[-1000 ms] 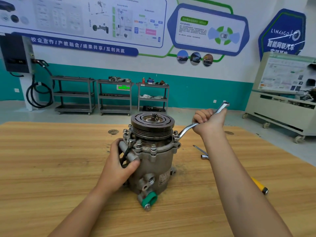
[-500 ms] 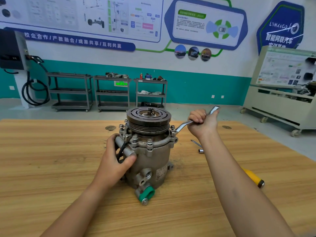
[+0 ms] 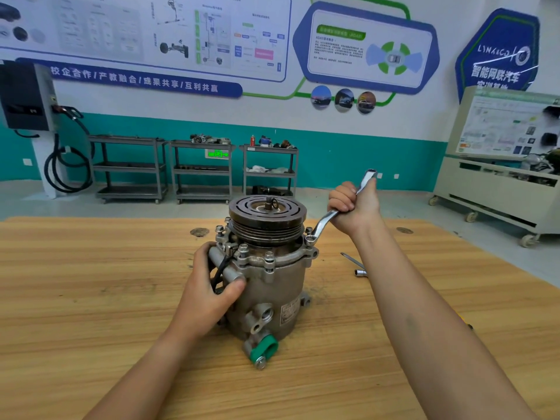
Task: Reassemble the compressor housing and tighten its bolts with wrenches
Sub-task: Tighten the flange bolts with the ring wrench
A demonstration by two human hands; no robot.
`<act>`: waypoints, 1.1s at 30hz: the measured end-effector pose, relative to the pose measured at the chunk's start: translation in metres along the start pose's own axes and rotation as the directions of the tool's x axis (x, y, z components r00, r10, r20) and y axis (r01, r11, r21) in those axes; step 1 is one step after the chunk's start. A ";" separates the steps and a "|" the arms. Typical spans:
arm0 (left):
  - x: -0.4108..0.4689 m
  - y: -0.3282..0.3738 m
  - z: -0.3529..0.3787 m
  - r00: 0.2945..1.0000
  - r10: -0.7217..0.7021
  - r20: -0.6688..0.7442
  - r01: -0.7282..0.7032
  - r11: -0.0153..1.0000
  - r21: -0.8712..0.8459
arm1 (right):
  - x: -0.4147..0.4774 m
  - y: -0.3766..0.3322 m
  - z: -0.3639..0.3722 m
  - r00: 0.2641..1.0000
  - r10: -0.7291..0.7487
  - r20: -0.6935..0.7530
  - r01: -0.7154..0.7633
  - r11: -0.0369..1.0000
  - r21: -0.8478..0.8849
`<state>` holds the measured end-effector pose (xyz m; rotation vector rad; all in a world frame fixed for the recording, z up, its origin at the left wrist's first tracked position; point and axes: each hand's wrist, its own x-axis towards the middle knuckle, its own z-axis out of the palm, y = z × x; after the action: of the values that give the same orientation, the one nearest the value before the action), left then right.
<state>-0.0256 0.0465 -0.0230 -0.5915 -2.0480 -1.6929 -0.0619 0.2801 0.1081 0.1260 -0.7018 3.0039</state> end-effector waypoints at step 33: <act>0.000 -0.002 0.001 1.000 -0.003 -0.016 0.003 1.000 -0.001 | -0.112 0.052 -0.023 0.641 -0.724 0.255 0.765 0.628 -0.142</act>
<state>-0.0268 0.0472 -0.0249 -0.5739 -2.0380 -1.6950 0.0444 0.2401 0.0543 0.5333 -0.7684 2.0911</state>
